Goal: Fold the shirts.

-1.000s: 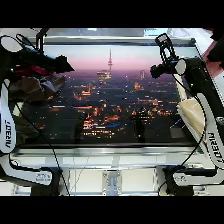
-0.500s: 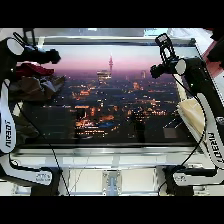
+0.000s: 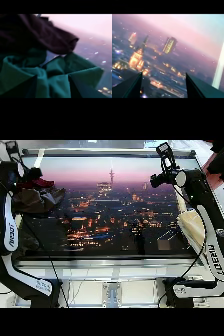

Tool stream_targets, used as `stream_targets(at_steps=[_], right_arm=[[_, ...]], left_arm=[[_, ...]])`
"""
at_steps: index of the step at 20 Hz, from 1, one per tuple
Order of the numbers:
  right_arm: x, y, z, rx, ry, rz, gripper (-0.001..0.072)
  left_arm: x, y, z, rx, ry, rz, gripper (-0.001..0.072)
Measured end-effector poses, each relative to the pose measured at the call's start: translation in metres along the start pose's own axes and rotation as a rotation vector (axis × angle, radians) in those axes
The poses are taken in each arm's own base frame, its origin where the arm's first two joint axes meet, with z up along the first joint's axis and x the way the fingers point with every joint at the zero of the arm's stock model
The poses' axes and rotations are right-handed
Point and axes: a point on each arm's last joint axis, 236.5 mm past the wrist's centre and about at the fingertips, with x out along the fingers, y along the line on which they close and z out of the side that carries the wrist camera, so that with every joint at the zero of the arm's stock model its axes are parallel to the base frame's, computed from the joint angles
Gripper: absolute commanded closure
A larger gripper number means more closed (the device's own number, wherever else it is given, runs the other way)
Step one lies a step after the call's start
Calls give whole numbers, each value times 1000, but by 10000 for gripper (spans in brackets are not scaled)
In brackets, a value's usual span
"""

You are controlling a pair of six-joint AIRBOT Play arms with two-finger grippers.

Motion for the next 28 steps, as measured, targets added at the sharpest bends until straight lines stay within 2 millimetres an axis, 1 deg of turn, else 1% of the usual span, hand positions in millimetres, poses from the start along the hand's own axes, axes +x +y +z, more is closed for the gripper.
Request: stream_targets(at_steps=[2, 4, 5, 7, 12, 13, 15, 16, 17, 22, 24, 25, 26, 28], right_arm=[[0, 1, 5, 12, -19, 4, 129], [0, 4, 8, 35, -33, 18, 129], [0, 7, 10, 48, -40, 28, 129], [-1, 10, 13, 71, -53, 43, 129], [-1, 18, 18, 120, -73, 80, 129], [-1, 19, 19, 125, -74, 84, 129], [-2, 20, 20, 133, -77, 91, 129], [-2, 21, 20, 136, -77, 93, 129], [-2, 21, 20, 137, -77, 94, 129], [-2, 23, 20, 147, -78, 101, 131], [-2, 23, 20, 150, -76, 103, 131], [-2, 24, 19, 152, -72, 105, 131], [-2, 25, 17, 157, -64, 109, 132], [-2, 28, 11, 179, -36, 123, 133]], left_arm=[[24, 21, -28, -36, 95, 49, 259], [42, 32, -51, -55, 169, 78, 77], [49, 35, -59, -60, 191, 85, 47], [62, 37, -70, -72, 217, 89, 47], [86, 20, -83, -132, 233, 25, 51], [89, 17, -87, -142, 242, 15, 114], [95, 12, -95, -159, 262, 2, 391], [97, 11, -98, -160, 271, 2, 568], [99, 10, -102, -164, 281, -1, 688], [101, 7, -113, -171, 321, -9, 694], [97, -5, -121, -171, 363, -51, 694], [91, -19, -126, -172, 393, -102, 695], [85, -38, -129, -174, 417, -169, 695], [64, -90, -131, -152, 453, -342, 696]])
